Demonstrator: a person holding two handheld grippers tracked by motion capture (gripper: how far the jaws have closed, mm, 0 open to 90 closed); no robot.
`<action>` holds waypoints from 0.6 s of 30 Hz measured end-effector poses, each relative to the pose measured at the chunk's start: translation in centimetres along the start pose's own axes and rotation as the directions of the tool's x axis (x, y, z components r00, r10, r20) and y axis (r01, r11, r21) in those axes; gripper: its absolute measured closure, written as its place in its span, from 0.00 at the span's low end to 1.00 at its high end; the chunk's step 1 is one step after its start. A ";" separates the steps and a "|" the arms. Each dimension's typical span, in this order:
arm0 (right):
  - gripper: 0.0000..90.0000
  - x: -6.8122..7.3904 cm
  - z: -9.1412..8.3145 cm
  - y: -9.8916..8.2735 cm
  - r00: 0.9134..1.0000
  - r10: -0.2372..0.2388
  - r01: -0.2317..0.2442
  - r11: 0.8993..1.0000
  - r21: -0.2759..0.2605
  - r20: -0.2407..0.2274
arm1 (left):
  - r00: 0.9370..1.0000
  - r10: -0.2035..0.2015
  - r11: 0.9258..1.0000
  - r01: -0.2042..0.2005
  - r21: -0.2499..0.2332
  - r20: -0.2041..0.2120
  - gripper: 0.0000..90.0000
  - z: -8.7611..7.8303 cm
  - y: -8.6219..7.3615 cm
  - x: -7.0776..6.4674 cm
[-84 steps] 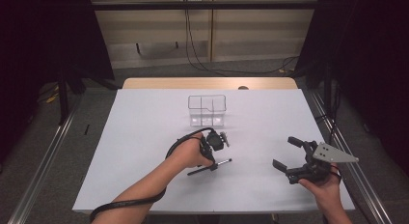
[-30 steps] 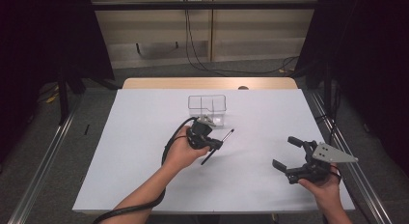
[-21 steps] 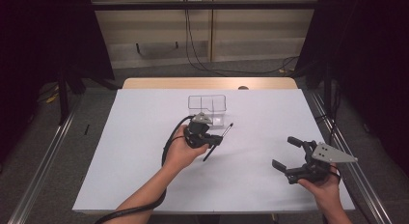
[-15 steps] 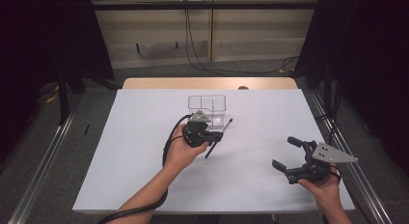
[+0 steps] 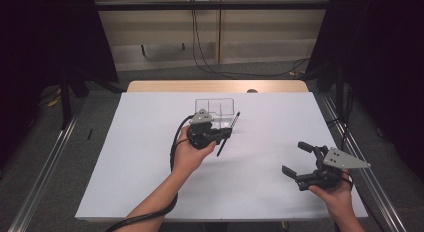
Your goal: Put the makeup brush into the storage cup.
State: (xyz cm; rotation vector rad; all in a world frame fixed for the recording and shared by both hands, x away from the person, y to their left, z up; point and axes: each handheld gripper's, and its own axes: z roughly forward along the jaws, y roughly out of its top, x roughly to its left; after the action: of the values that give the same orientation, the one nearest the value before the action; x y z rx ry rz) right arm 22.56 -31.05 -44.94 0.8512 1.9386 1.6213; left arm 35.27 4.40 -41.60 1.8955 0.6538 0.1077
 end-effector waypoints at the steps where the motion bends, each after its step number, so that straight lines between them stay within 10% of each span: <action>1: 0.00 0.0 0.0 0.0 1.000 0.000 0.000 1.000 0.000 0.000 | 1.000 0.001 1.000 -0.001 -0.010 -0.004 0.94 0.0 0.0 0.0; 18: 0.00 0.0 0.0 0.0 1.000 0.000 0.000 1.000 0.001 -0.001 | 1.000 0.007 0.990 -0.011 -0.140 -0.030 0.94 -0.1 1.1 -0.1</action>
State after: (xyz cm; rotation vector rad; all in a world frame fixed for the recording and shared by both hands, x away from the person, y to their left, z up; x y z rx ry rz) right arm 22.56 -31.02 -44.94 0.8506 1.9397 1.6208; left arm 35.58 4.15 -40.58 1.7641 0.6414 0.1833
